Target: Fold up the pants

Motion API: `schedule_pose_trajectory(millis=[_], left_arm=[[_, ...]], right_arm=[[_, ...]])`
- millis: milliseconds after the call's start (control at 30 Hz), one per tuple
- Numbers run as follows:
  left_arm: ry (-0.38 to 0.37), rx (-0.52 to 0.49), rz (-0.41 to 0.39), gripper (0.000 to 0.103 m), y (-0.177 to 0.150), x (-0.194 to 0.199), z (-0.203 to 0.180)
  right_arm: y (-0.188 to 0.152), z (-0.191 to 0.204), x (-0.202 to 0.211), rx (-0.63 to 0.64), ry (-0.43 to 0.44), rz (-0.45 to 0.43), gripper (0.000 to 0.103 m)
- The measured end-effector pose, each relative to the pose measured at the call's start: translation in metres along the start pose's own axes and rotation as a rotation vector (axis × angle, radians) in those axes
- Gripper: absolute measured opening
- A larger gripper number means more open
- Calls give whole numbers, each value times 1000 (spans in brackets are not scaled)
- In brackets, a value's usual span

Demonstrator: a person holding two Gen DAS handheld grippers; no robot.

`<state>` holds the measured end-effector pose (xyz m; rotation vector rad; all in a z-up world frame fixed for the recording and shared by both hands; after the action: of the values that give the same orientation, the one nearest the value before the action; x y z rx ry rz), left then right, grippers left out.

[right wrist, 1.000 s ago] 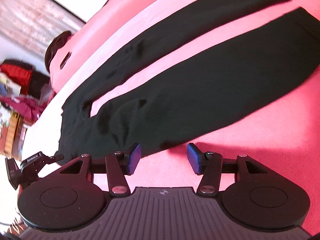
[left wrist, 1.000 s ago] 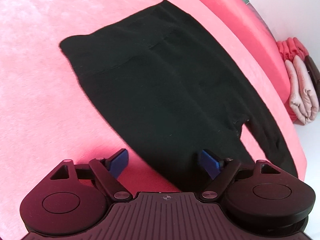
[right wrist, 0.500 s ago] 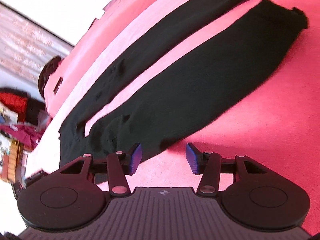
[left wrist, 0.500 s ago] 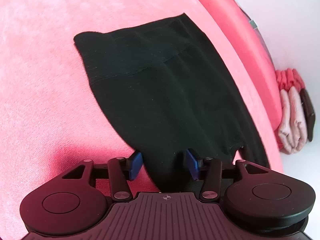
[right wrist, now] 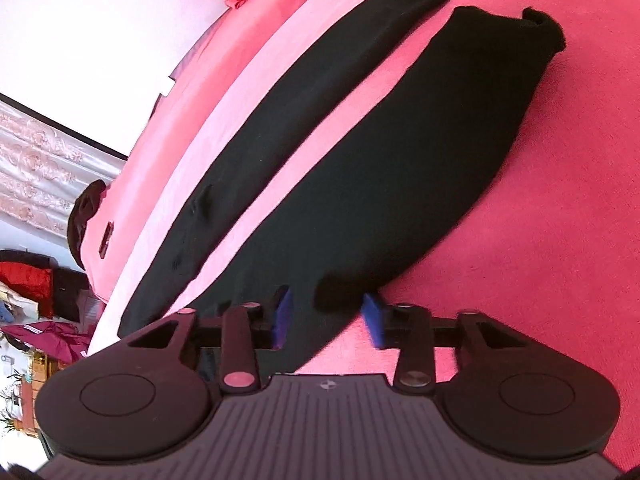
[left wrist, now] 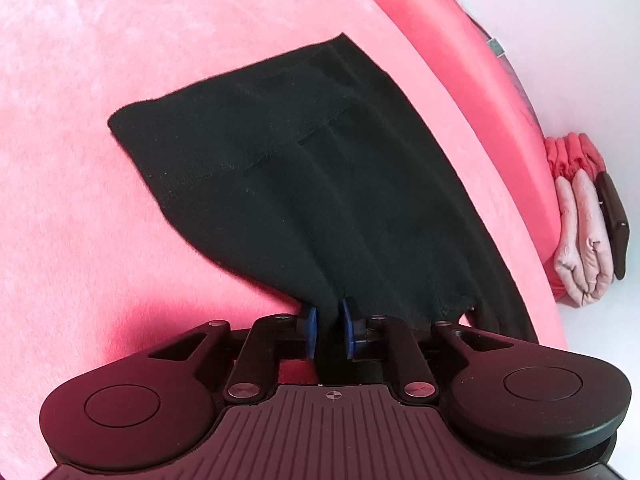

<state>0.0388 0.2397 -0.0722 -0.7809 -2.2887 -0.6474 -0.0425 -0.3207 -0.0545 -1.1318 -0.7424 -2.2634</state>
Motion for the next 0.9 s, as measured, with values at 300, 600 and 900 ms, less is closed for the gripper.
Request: schedule_pose_trajectory(millis=[300, 600, 900], left_arm=[[-43, -44, -33, 77, 19, 12, -23], [-97, -129, -75, 76, 55, -8, -70], [-66, -202, -43, 74, 94, -72, -99]], right_arm=[[14, 13, 9, 65, 21, -25, 8], [68, 48, 14, 91, 127, -106, 8], [121, 79, -28, 145, 135, -124, 8]])
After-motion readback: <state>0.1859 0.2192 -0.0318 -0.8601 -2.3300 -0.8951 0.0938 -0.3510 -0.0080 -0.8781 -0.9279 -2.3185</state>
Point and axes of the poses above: each gripper's, at about its wrist camera, not at the fingertips, and x roughly against the way its jaws point, z to its left, y to its top, the point moved 3 cm from there along -x, roughly the way its jaws point, and after that the axes turned 8 degrees about -y, right-handed, at the moved point
